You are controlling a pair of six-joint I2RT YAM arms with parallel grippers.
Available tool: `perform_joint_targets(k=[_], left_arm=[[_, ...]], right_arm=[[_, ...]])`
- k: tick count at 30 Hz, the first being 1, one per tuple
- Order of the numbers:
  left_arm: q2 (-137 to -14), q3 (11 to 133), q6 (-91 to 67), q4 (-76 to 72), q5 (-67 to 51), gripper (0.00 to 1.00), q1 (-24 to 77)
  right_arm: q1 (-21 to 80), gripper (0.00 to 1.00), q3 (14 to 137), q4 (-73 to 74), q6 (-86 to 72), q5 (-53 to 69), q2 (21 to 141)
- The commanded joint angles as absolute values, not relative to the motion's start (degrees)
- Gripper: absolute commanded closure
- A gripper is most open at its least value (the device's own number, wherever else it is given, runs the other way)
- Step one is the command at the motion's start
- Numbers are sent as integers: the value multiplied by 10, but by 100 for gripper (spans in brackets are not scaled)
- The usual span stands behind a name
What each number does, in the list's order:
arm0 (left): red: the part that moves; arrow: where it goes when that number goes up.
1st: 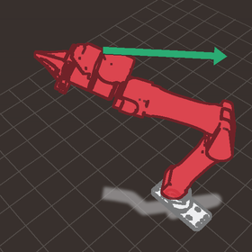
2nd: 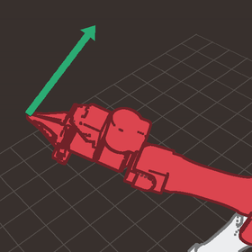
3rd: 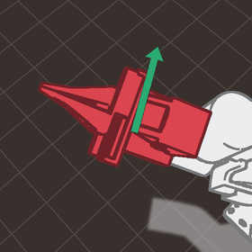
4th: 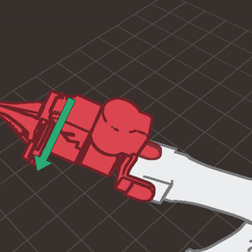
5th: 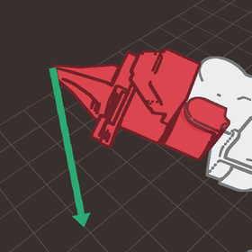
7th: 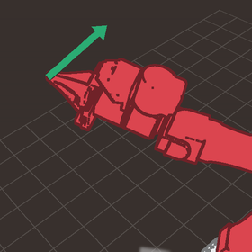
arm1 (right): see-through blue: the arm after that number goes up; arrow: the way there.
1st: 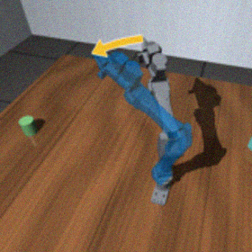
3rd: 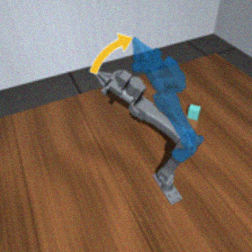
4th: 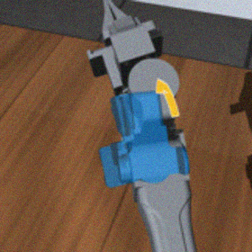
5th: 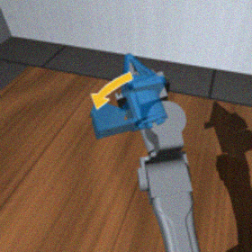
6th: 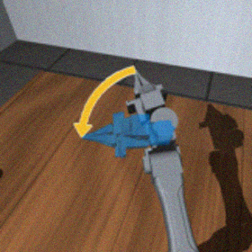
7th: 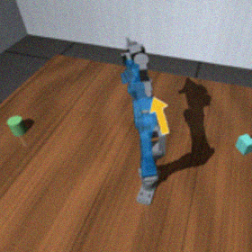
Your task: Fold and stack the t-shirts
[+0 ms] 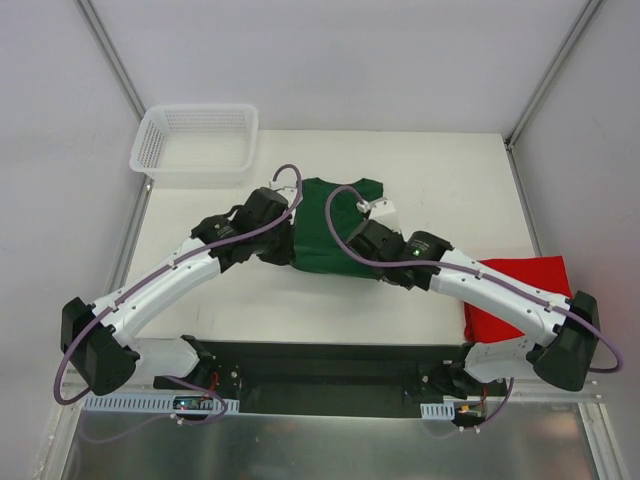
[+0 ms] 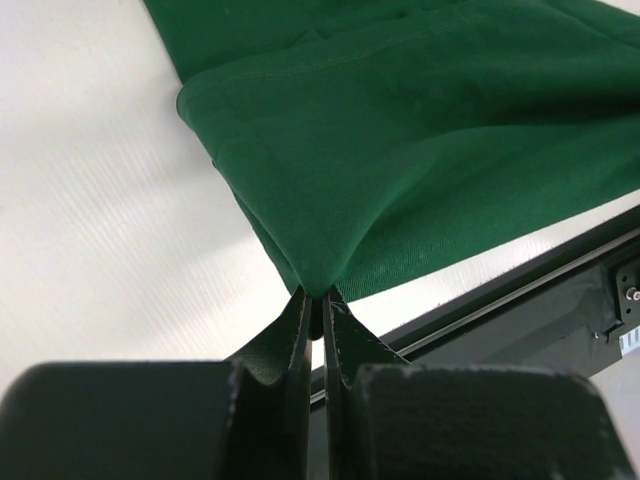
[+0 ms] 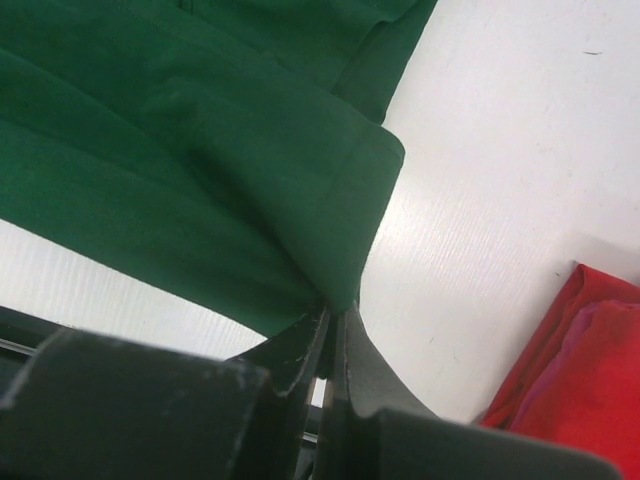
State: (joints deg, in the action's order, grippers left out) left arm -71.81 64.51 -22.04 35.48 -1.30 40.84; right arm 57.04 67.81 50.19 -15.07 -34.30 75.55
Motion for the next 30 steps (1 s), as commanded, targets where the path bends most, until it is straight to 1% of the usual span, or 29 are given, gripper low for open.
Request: perform_joint_targets(k=[1, 12, 16, 21, 25, 30], left_arm=[[-681, 623, -239, 366, -4, 100, 417], [-635, 577, -272, 381, -3, 100, 448], [-627, 583, -271, 390, 19, 100, 452], [-646, 628, -244, 405, 55, 100, 452], [-689, 668, -226, 410, 71, 100, 451], [-725, 712, -208, 411, 100, 100, 451]], right_arm=[[584, 99, 669, 537, -175, -372, 732], [628, 99, 667, 563, -212, -384, 726], [634, 99, 672, 570, -215, -392, 726], [634, 99, 699, 578, -196, -416, 746], [626, 99, 732, 582, -178, -434, 773], [590, 99, 740, 549, -131, -410, 779]])
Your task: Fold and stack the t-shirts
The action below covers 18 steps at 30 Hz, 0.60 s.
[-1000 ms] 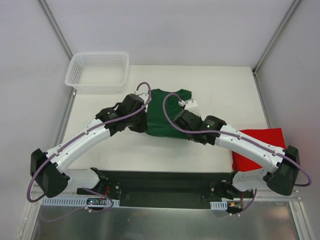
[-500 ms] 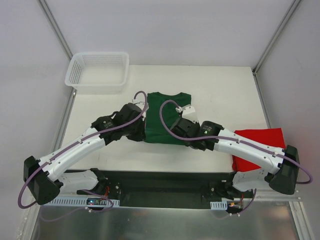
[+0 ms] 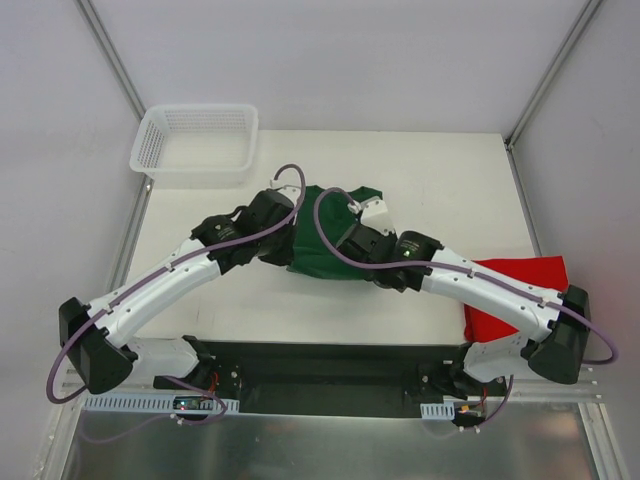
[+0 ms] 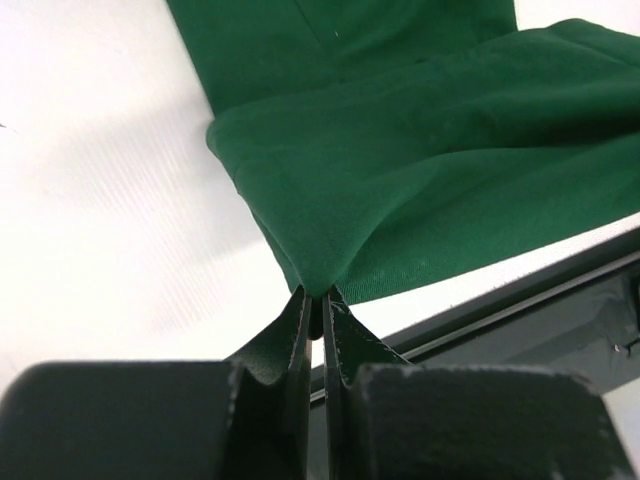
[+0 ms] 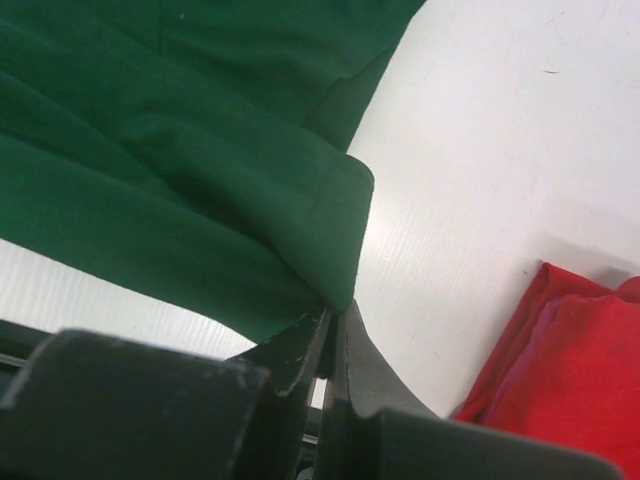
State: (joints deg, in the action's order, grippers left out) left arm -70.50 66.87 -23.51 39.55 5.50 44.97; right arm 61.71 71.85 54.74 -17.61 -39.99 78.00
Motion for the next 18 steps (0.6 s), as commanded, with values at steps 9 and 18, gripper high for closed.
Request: perform_joint_targets(k=[9, 18], left_arm=[[-760, 753, -185, 414, 115, 100, 421], [-776, 766, -156, 414, 125, 100, 374]], right_arm=[[515, 99, 748, 505, -74, -354, 791], [483, 99, 769, 475, -44, -304, 850]])
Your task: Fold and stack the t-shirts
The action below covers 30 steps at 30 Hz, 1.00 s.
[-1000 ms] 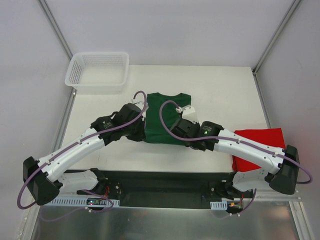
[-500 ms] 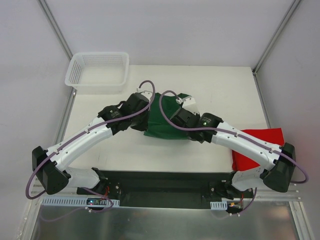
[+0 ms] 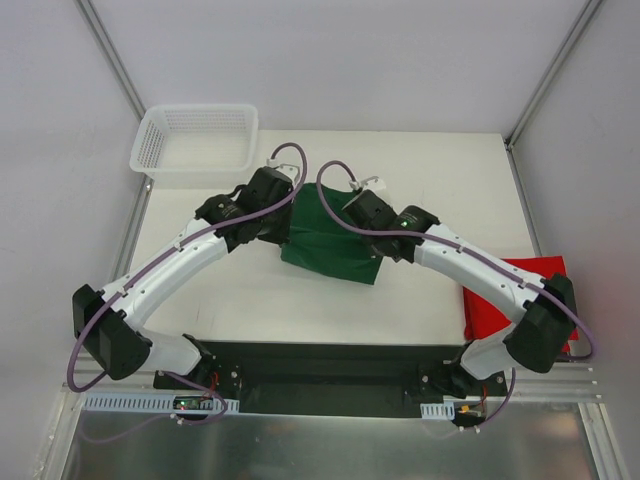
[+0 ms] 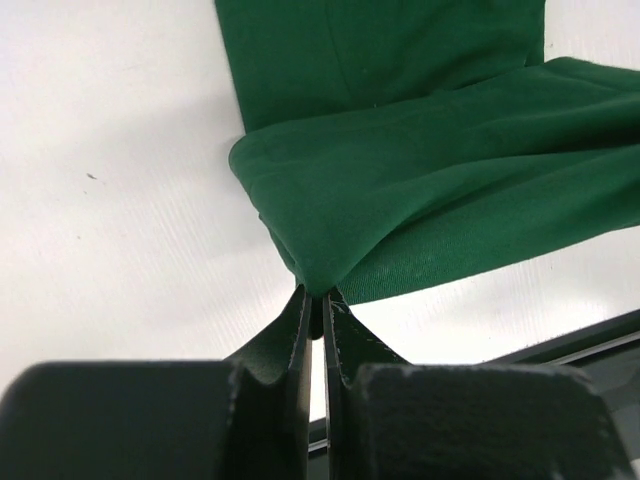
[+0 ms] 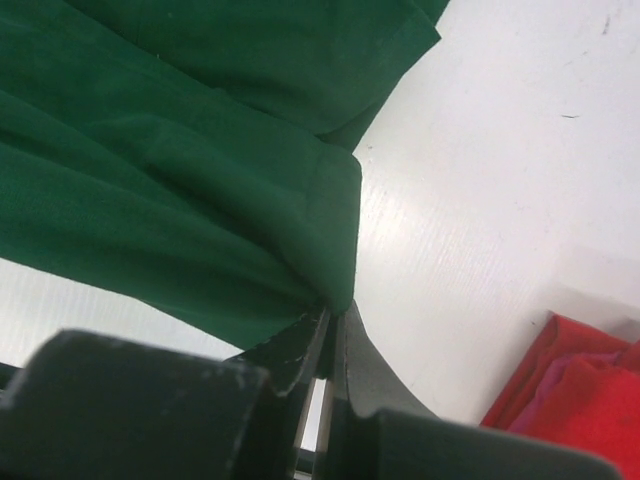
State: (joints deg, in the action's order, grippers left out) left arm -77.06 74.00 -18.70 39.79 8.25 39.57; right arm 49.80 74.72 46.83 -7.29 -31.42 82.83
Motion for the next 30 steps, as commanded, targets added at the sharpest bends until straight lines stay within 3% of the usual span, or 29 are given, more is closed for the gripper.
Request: perform_joint_targets(k=[1, 30], left_arm=[[-777, 766, -156, 413, 126, 100, 373], [-634, 613, -206, 403, 64, 100, 386]], right_arm=[[484, 99, 775, 481, -46, -303, 859], [618, 99, 763, 589, -188, -363, 819]])
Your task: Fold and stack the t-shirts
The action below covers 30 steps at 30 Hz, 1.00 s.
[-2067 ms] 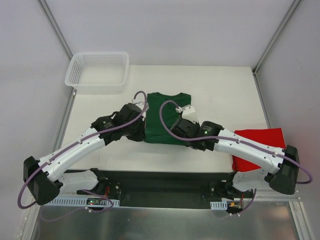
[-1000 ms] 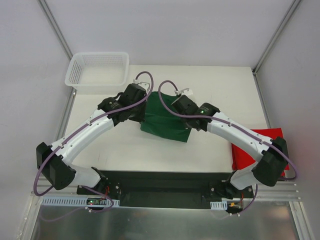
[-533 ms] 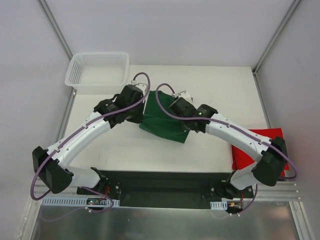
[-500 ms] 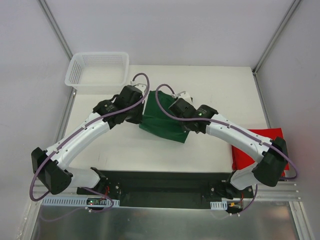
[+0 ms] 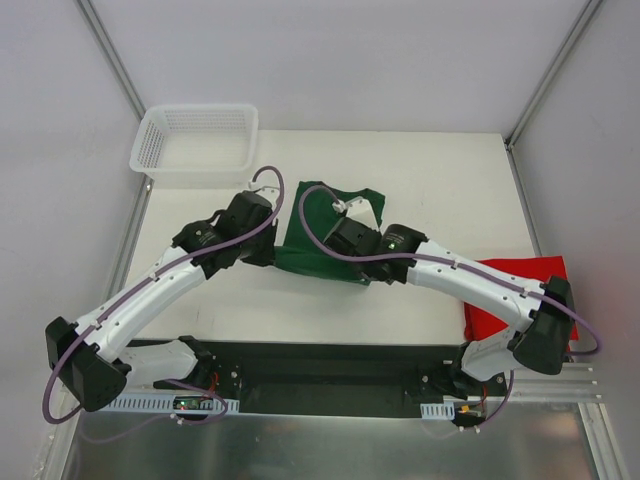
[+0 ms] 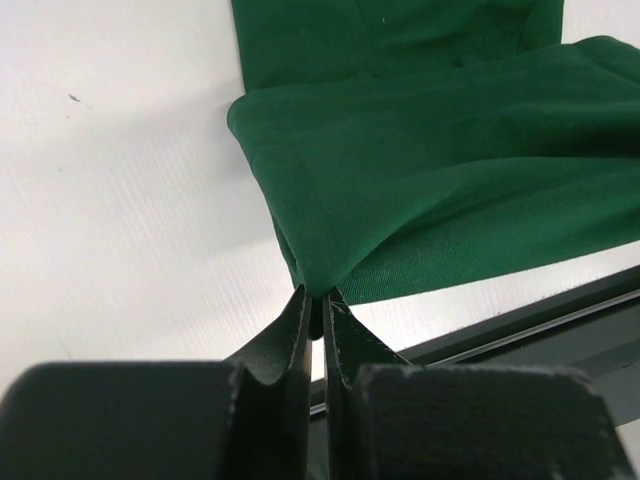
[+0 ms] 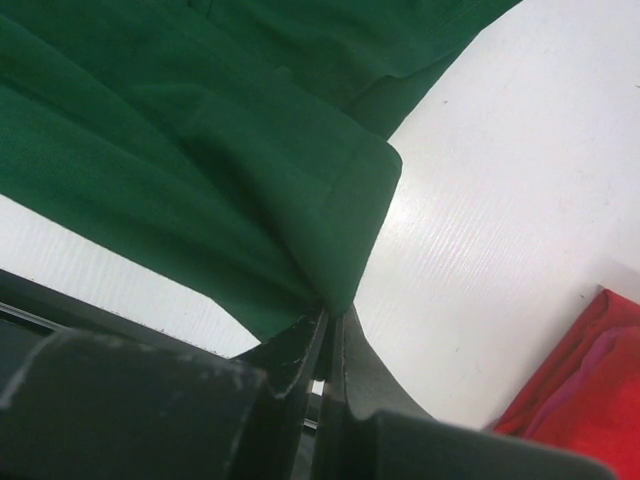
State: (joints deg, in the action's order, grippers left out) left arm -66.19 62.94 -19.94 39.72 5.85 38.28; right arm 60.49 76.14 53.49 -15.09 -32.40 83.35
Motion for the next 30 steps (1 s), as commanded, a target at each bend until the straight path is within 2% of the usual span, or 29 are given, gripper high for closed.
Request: perform_joint_targets(k=[1, 13, 30], left_arm=[[-628, 606, -207, 403, 63, 100, 387], [-685, 637, -182, 402, 77, 100, 388], [-827, 801, -138, 410, 90, 100, 383]], right_arm=[[620, 99, 763, 591, -194, -368, 822], [634, 99, 718, 616, -255, -379, 831], [503, 99, 750, 548, -118, -323, 860]])
